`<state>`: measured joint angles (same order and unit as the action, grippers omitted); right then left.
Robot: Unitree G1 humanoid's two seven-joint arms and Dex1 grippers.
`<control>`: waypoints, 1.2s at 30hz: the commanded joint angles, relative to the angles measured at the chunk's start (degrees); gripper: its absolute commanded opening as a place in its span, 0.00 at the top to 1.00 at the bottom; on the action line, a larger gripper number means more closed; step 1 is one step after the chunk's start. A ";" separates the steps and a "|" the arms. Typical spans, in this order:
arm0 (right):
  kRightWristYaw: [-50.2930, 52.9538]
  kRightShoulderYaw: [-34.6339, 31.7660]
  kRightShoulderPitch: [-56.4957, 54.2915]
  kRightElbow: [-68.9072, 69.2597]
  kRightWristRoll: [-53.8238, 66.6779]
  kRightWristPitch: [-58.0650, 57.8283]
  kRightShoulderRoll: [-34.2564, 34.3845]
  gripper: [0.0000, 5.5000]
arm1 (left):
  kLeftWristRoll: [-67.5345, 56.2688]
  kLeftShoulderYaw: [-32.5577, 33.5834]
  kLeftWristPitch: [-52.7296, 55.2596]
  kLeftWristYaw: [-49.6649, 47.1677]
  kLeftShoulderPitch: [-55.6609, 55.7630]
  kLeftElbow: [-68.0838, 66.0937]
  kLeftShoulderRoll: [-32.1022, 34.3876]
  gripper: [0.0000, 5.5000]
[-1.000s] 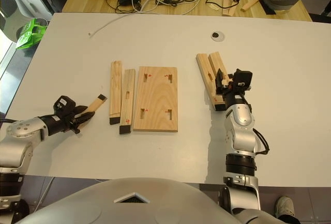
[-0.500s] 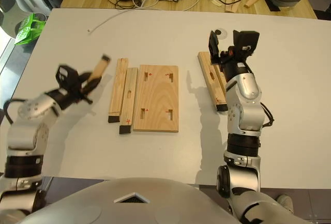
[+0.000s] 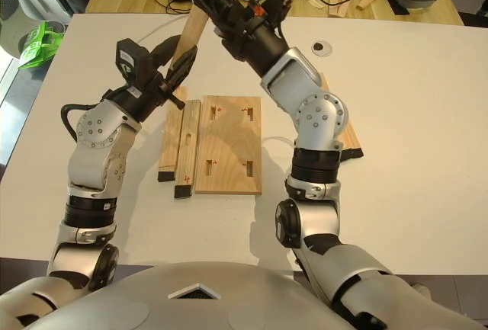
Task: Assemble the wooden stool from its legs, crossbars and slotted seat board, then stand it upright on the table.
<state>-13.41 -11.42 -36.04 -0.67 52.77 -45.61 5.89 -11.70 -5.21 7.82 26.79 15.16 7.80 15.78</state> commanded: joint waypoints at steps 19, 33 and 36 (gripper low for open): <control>-0.07 0.01 1.37 -0.49 1.03 -4.58 -2.89 0.65 | -0.89 0.82 -2.33 3.00 -1.76 2.09 -0.35 0.76; -0.12 -1.51 1.56 -1.40 0.69 -4.09 -2.17 0.93 | -0.86 -0.96 -1.09 3.78 -2.34 5.05 -0.11 0.76; 0.37 -1.75 1.58 -1.27 0.69 -3.55 -1.71 0.93 | -1.04 -0.14 -1.14 2.83 -1.91 4.99 -0.47 0.64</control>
<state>-14.01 -12.76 -34.51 -2.12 53.62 -49.93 3.89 -12.56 -5.20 6.62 29.48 12.83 11.93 15.40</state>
